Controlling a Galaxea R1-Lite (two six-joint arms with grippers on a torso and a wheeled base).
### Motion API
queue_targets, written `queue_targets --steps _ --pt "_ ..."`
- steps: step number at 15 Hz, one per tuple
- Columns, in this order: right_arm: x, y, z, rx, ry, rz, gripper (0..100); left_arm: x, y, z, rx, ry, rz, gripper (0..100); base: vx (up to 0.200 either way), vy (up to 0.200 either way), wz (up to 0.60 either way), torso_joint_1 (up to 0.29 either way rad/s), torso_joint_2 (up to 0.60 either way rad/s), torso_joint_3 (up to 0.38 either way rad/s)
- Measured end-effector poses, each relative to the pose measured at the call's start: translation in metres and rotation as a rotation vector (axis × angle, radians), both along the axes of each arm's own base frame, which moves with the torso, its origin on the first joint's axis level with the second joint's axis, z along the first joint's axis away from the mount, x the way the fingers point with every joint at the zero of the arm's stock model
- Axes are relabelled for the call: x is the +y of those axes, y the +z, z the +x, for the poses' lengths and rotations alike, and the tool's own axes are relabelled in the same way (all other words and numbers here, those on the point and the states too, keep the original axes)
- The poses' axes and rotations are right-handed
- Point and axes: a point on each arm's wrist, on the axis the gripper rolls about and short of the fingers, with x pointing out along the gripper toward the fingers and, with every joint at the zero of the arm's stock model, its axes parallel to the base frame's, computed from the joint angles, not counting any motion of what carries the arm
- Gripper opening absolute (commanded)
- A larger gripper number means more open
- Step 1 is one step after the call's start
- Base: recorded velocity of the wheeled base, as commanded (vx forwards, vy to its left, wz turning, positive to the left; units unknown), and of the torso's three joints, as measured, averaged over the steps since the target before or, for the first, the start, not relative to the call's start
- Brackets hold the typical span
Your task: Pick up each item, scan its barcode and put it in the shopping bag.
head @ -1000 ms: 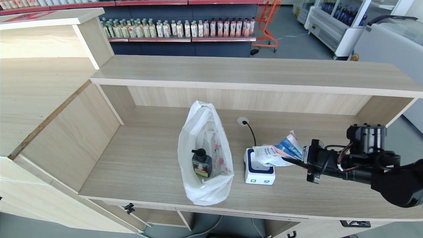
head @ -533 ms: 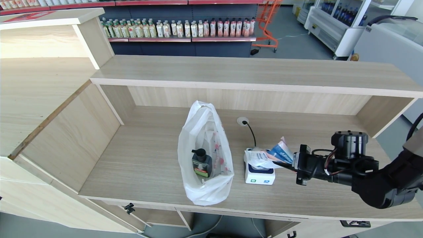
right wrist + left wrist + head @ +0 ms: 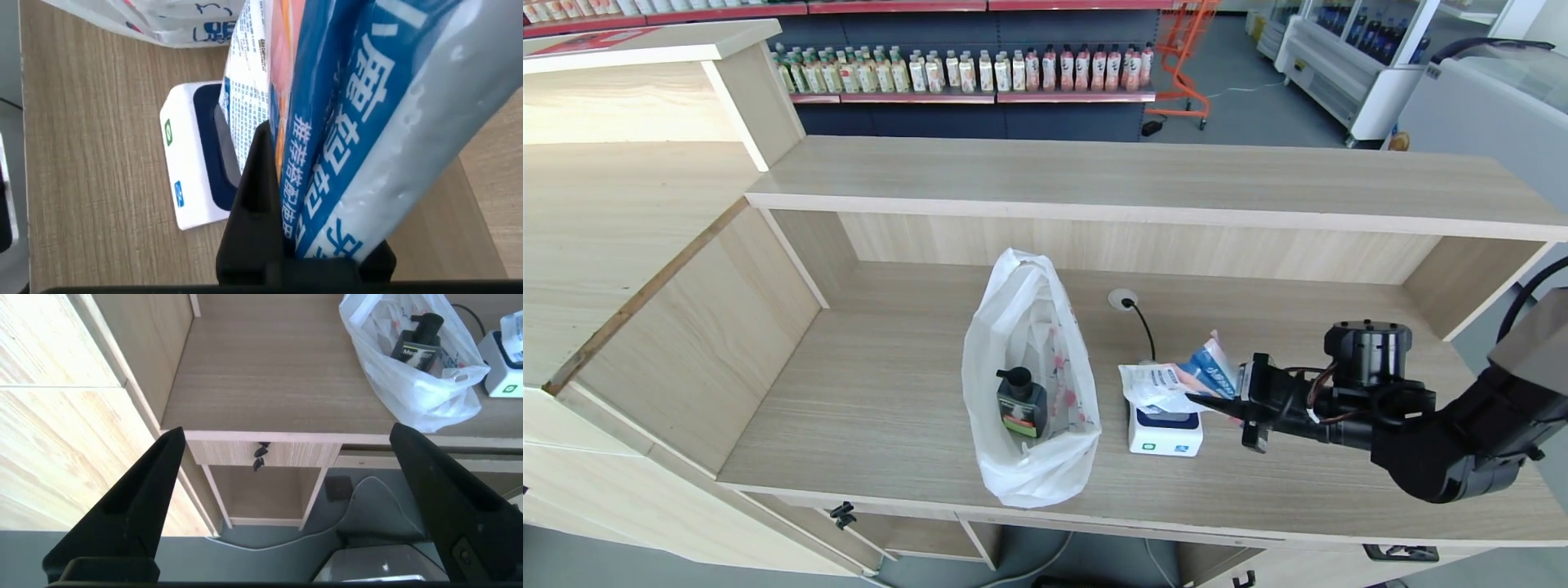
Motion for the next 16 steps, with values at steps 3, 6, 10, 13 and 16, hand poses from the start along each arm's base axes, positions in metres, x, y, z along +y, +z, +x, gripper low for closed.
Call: queue_targets --steps 3,6,10,13,16 --pt "0.001 0.032 -0.013 0.199 -0.093 0.232 0 0.000 0.000 0.000 0.000 0.000 0.000 100 0.000 0.000 0.00 0.000 0.00 0.000" --pt "0.023 0.078 -0.024 0.345 -0.197 0.498 0 0.000 0.000 0.000 0.000 0.000 0.000 100 0.000 0.000 0.00 0.000 0.00 0.000" --pt "0.089 0.104 -0.008 0.501 -0.281 0.760 0 0.000 0.000 0.000 0.000 0.000 0.000 100 0.000 0.000 0.00 0.000 0.00 0.000" --pt "0.130 0.094 0.007 0.619 -0.328 0.794 0 0.000 0.000 0.000 0.000 0.000 0.000 100 0.000 0.000 0.00 0.000 0.00 0.000" --pt "0.155 0.073 0.020 0.644 -0.328 0.762 0 0.000 0.000 0.000 0.000 0.000 0.000 100 0.000 0.000 0.00 0.000 0.00 0.000"
